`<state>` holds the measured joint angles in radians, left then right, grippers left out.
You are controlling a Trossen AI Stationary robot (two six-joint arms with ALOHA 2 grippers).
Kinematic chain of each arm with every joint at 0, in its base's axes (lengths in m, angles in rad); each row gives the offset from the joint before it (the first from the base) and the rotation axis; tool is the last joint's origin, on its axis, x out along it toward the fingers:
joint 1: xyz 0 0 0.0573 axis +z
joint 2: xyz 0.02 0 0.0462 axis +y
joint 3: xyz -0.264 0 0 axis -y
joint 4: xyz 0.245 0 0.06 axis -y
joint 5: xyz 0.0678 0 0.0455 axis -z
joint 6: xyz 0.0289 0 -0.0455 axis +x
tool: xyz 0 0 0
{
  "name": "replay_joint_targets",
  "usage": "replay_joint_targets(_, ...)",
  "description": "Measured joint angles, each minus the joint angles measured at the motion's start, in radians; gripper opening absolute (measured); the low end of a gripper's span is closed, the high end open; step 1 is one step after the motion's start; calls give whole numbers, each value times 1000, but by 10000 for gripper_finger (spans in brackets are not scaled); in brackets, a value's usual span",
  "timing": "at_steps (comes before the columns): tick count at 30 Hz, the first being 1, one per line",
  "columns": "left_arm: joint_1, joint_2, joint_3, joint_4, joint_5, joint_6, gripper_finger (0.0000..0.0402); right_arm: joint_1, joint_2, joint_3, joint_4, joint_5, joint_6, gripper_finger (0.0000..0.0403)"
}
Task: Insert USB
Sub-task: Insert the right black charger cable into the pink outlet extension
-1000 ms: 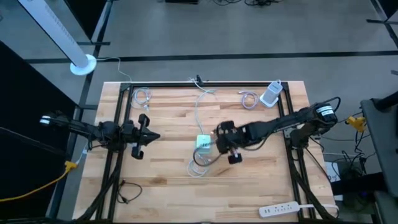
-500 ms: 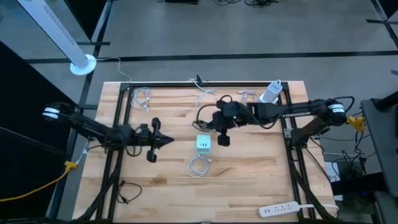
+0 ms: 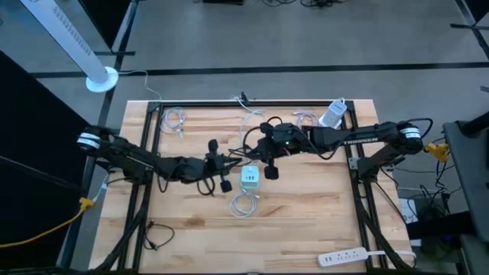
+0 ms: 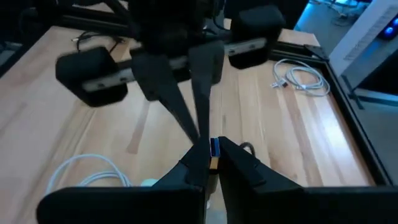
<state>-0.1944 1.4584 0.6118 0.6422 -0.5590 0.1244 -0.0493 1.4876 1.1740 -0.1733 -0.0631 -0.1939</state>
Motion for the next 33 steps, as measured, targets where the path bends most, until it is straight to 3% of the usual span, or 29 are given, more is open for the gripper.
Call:
replay_joint_targets(10,7,96,91,-3,0,39,4,26,2,-1,30,-1,-87,14)
replay_joint_targets(24,14,83,94,-67,27,19,7,25,-7,-2,-18,0,-79,14)
replay_joint_targets(28,15,78,94,-55,27,-15,40,25,-7,-3,-18,0,-79,14)
replay_joint_targets(33,18,78,93,23,29,-32,125,25,-12,-3,1,-7,-99,14)
